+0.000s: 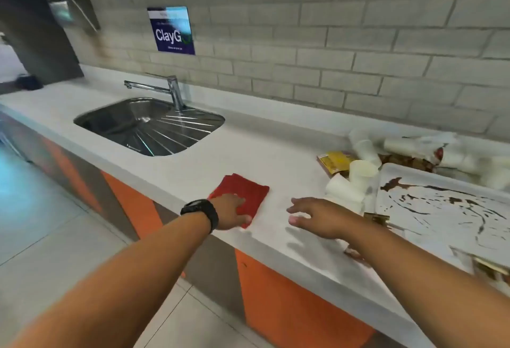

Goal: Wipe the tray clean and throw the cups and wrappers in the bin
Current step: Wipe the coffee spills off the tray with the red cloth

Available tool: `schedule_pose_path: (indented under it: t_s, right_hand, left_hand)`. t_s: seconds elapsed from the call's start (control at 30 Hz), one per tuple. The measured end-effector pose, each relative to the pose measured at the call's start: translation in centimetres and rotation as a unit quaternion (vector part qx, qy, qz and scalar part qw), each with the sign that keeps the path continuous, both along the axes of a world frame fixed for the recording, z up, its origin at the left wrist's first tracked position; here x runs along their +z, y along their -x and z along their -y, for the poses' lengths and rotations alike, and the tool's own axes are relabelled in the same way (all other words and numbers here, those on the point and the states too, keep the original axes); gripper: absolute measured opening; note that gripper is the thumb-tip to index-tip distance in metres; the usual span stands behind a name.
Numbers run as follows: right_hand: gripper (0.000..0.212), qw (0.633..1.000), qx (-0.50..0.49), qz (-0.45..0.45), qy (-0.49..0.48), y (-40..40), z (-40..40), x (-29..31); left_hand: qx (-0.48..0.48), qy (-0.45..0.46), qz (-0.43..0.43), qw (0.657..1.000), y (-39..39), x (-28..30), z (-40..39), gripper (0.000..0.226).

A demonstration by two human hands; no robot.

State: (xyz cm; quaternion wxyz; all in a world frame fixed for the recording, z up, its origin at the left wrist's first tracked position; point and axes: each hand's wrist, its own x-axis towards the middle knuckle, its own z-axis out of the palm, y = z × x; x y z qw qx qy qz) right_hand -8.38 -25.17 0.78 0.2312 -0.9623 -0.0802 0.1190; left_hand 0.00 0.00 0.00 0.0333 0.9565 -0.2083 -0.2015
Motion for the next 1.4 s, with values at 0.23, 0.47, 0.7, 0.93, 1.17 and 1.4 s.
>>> schedule_pose_path:
  t_s: [0.23, 0.47, 0.7, 0.93, 1.17, 1.4]
  right_hand:
    - [0.042, 0.991, -0.089, -0.039, -0.092, -1.2, -2.2, -2.4]
    - [0.037, 0.977, -0.149, -0.057, -0.142, -0.8, -1.0, -3.7]
    - [0.024, 0.937, -0.212, -0.009, -0.277, 0.3, 0.7, -2.2]
    - [0.047, 0.653, -0.327, 0.023, -0.683, 1.6, 3.1, -1.4]
    - [0.086, 0.489, -0.264, -0.013, -0.831, 7.3, 6.5, -1.1]
    - [0.06, 0.453, -0.295, -0.009, -0.841, 12.1, 13.7, -0.8]
  left_hand:
    - [-0.046, -0.005, 0.042, 0.998, -0.2, -6.6, 0.1, 0.066]
    - [-0.012, 0.085, 0.169, 0.982, -1.3, -7.1, -0.1, 0.047]
    - [0.085, 0.416, 0.008, 0.905, -2.8, 1.3, 2.1, 0.024]
    - [0.088, 0.601, -0.353, 0.712, -0.7, 7.5, 8.0, 0.033]
    - [0.093, 0.565, -0.443, 0.69, 2.7, 7.9, 17.6, 0.029]
    - [0.067, 0.516, -0.345, 0.782, 4.4, 4.7, 26.9, 0.019]
